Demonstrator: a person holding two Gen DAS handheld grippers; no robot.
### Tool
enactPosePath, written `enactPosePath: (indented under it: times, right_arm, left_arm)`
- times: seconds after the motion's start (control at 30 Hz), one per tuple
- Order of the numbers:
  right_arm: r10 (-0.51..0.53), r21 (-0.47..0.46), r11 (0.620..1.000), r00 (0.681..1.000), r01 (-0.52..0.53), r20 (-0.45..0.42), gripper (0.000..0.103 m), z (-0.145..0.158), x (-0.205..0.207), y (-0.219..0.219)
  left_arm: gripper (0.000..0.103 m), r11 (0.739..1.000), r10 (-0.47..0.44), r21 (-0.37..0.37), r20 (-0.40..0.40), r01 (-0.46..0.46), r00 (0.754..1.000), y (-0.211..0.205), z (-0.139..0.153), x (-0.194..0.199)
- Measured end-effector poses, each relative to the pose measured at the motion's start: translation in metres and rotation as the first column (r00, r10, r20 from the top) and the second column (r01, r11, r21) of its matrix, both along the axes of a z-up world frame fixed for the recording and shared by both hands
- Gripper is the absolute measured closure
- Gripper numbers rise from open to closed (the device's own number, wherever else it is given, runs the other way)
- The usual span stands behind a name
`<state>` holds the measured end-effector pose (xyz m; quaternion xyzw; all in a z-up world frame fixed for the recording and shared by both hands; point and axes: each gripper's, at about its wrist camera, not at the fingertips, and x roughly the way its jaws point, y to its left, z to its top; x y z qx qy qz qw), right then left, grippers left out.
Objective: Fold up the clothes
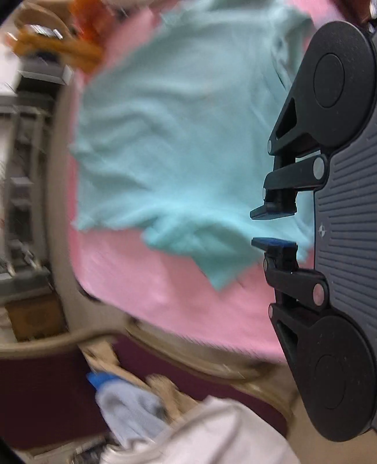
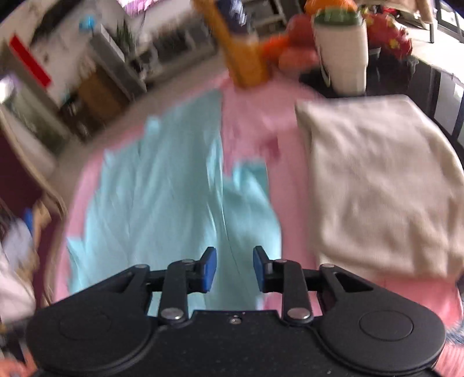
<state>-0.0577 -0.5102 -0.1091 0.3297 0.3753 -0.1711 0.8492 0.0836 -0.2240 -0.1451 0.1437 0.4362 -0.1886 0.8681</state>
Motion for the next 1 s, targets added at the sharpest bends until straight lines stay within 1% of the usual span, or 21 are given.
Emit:
enactPosePath:
  times: [0.07, 0.13, 0.2, 0.27, 0.33, 0.4, 0.6, 0.67, 0.7, 0.73, 0.77, 0.8, 0.87, 0.93, 1.0]
  right_arm:
    - [-0.023, -0.002, 1.000, 1.000, 0.023, 0.005, 0.076, -0.003, 0.016, -0.014]
    - [-0.044, 0.004, 0.999, 0.999, 0.044, 0.001, 0.076, -0.008, 0.033, -0.028]
    - [-0.061, 0.024, 0.998, 0.998, 0.061, -0.018, 0.076, -0.020, 0.050, -0.039]
    - [-0.074, 0.023, 0.997, 0.997, 0.075, -0.032, 0.076, -0.030, 0.064, -0.045]
    - [-0.071, -0.010, 0.997, 0.996, 0.071, -0.047, 0.076, -0.040, 0.076, -0.046]
    - [-0.062, -0.041, 0.997, 0.996, 0.060, -0.066, 0.076, -0.047, 0.087, -0.049]
    - [-0.028, -0.077, 0.997, 0.995, 0.020, -0.100, 0.076, -0.063, 0.115, -0.052]
    - [0.017, -0.132, 0.991, 0.992, -0.034, -0.125, 0.082, -0.064, 0.121, -0.042]
    - [0.041, -0.163, 0.985, 0.990, -0.064, -0.138, 0.092, -0.064, 0.124, -0.037]
    - [0.046, -0.192, 0.979, 0.989, -0.074, -0.144, 0.097, -0.061, 0.124, -0.031]
    - [0.038, -0.221, 0.973, 0.989, -0.069, -0.143, 0.099, -0.058, 0.123, -0.026]
    - [0.012, -0.247, 0.968, 0.992, -0.043, -0.126, 0.100, -0.051, 0.119, -0.023]
    - [-0.074, -0.304, 0.951, 0.995, 0.052, -0.060, 0.100, -0.030, 0.105, -0.016]
    - [-0.144, -0.383, 0.914, 0.990, 0.134, 0.003, 0.100, -0.008, 0.090, -0.006]
    - [-0.171, -0.464, 0.869, 0.985, 0.169, 0.040, 0.103, 0.008, 0.081, 0.007]
  left_arm:
    - [0.079, 0.996, -0.053, -0.071, 0.011, 0.053, 0.999, -0.009, 0.011, -0.001]
    - [0.077, 0.990, -0.092, -0.106, 0.010, 0.092, 0.996, -0.025, 0.008, 0.000]
    - [0.075, 0.986, -0.111, -0.120, 0.009, 0.111, 0.994, -0.039, 0.000, 0.002]
    - [0.075, 0.985, -0.093, -0.148, -0.024, 0.088, 0.995, -0.044, -0.014, 0.005]
    - [0.075, 0.983, -0.074, -0.175, -0.059, 0.063, 0.996, -0.048, -0.027, 0.007]
    - [0.075, 0.984, -0.062, -0.172, -0.078, 0.048, 0.995, -0.049, -0.034, 0.010]
    - [0.074, 0.988, -0.032, -0.156, -0.133, 0.011, 0.991, -0.051, -0.051, 0.016]
    - [0.073, 0.989, -0.033, -0.147, -0.134, 0.014, 0.990, -0.047, -0.053, 0.015]
    - [0.073, 0.989, -0.035, -0.144, -0.132, 0.015, 0.991, -0.047, -0.053, 0.015]
    - [0.072, 0.990, -0.036, -0.141, -0.130, 0.017, 0.991, -0.047, -0.053, 0.014]
    - [0.072, 0.990, -0.037, -0.138, -0.127, 0.019, 0.991, -0.047, -0.053, 0.014]
    - [0.072, 0.991, -0.038, -0.135, -0.125, 0.021, 0.991, -0.047, -0.053, 0.013]
    - [0.071, 0.991, -0.040, -0.129, -0.120, 0.025, 0.992, -0.047, -0.053, 0.013]
    - [0.071, 0.992, -0.043, -0.123, -0.116, 0.029, 0.992, -0.047, -0.053, 0.012]
    - [0.071, 0.993, -0.045, -0.116, -0.111, 0.032, 0.993, -0.048, -0.053, 0.011]
